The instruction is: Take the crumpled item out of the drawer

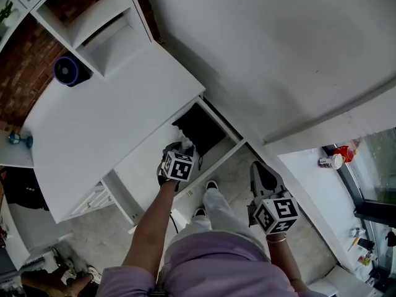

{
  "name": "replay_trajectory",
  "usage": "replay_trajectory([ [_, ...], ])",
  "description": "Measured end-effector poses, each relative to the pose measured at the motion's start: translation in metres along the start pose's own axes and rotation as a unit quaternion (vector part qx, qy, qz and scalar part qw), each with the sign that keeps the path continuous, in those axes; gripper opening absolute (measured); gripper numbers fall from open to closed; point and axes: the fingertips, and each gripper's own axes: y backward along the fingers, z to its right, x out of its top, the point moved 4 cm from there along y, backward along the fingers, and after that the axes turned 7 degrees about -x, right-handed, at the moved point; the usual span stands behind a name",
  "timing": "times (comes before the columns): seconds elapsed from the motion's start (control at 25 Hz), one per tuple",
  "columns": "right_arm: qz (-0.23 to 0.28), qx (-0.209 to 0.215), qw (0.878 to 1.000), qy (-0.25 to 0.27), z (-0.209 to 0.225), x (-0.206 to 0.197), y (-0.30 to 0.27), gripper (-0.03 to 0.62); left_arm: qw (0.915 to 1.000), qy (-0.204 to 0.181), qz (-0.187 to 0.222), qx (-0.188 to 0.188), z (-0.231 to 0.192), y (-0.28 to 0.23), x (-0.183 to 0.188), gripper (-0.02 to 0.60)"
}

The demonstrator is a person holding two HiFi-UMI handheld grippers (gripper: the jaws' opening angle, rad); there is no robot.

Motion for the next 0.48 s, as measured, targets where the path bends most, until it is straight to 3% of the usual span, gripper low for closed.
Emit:
replay_trajectory([
  [0.48, 0.007, 0.051, 0.999, 0.015, -0.031, 0.01, -0.012, 0.002, 0.9965, 0.032, 0.073, 0.023, -0.004, 0.059, 0.012, 0.166],
])
